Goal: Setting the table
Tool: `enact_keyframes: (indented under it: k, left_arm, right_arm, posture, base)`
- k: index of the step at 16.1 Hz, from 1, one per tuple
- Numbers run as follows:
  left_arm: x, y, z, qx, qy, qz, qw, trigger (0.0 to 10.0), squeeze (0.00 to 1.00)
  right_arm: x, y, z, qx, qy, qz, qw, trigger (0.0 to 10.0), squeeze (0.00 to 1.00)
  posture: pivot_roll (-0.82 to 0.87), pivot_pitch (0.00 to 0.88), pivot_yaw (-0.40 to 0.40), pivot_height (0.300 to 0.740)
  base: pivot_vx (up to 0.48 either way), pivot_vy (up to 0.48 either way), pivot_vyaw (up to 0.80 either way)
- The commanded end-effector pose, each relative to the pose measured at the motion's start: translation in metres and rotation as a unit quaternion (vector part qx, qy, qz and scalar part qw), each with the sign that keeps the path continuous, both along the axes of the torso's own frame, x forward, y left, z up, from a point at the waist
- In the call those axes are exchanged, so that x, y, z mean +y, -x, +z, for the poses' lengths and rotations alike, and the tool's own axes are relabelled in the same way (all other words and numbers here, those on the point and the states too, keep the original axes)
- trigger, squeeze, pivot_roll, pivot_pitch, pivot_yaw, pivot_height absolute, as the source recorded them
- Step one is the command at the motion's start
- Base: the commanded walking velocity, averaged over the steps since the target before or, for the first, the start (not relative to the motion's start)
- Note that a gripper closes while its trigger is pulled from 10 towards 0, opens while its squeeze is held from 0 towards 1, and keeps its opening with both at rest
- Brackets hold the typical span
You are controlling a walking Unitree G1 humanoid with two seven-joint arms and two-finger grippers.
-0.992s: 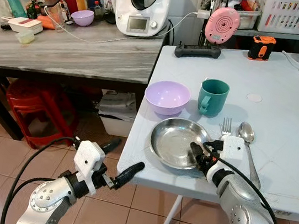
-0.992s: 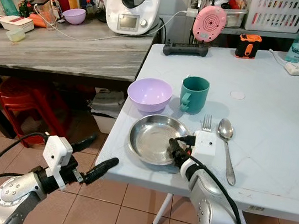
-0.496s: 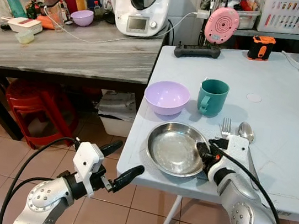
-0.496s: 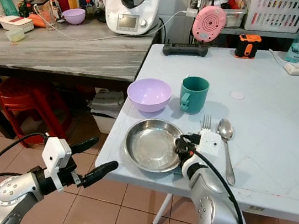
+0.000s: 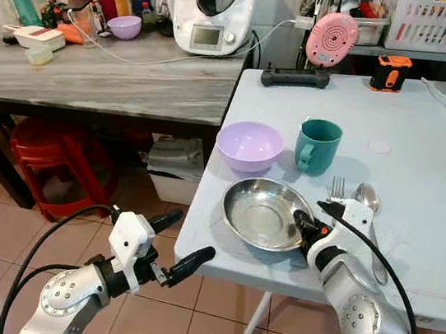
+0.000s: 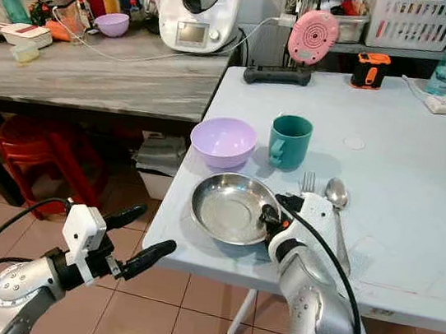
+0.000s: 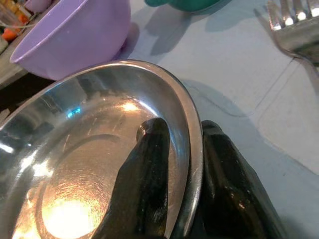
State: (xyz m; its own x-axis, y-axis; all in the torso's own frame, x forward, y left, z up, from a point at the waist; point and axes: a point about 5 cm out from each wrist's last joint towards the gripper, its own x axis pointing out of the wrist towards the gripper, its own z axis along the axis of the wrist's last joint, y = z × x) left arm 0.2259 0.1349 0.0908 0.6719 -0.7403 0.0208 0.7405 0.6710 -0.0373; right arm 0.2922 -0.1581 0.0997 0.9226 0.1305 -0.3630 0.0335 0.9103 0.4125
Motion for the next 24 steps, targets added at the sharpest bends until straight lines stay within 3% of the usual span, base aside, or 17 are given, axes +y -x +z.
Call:
enact_keyframes:
  k: [1,4,8,9,10,15,24]
  left_arm:
    - [0.002,-0.002,0.007,-0.019,-0.005,-0.003,1.000,10.0,0.00]
    - [0.005,-0.009,0.010,-0.037,-0.008,0.034,0.999,10.0,0.00]
    - [0.019,-0.029,0.007,-0.033,-0.011,0.171,0.985,10.0,0.00]
    - [0.020,-0.031,0.005,-0.024,-0.007,0.189,0.982,10.0,0.00]
    - [0.020,-0.035,0.002,-0.010,0.000,0.213,0.977,10.0,0.00]
    - [0.023,-0.046,-0.001,0.013,0.030,0.261,0.965,10.0,0.00]
    - [0.024,-0.053,-0.001,0.017,0.048,0.268,0.962,10.0,0.00]
  right_arm:
    - [-0.003,0.008,-0.024,0.064,-0.013,-0.013,0.998,0.0,0.00]
    - [-0.005,0.005,-0.013,0.048,-0.031,-0.039,0.998,0.0,0.00]
    - [-0.007,0.008,0.007,-0.007,0.007,-0.050,0.999,0.0,0.00]
    - [-0.007,0.009,0.009,-0.014,0.010,-0.051,0.999,3.2,0.00]
    - [-0.005,0.011,0.010,-0.028,0.010,-0.052,0.998,10.0,0.00]
    - [-0.006,0.010,0.034,-0.121,0.031,-0.065,0.990,10.0,0.00]
    - [-0.005,0.013,0.038,-0.148,0.027,-0.069,0.986,10.0,0.00]
  posture:
    - [-0.08,0.000,0.144,0.740]
    - [-0.08,0.000,0.139,0.740]
    - [-0.09,0.000,0.135,0.740]
    - [-0.09,0.000,0.135,0.740]
    - [-0.10,0.000,0.134,0.740]
    - [-0.10,0.000,0.128,0.740]
    - [-0.11,0.000,0.125,0.740]
  base:
    - [0.000,0.000,0.00]
    - [0.000,0.000,0.00]
    - [0.000,0.000,0.00]
    - [0.000,0.000,0.00]
    - [0.000,0.000,0.00]
    - [0.000,0.000,0.00]
    - [0.000,0.285,-0.25]
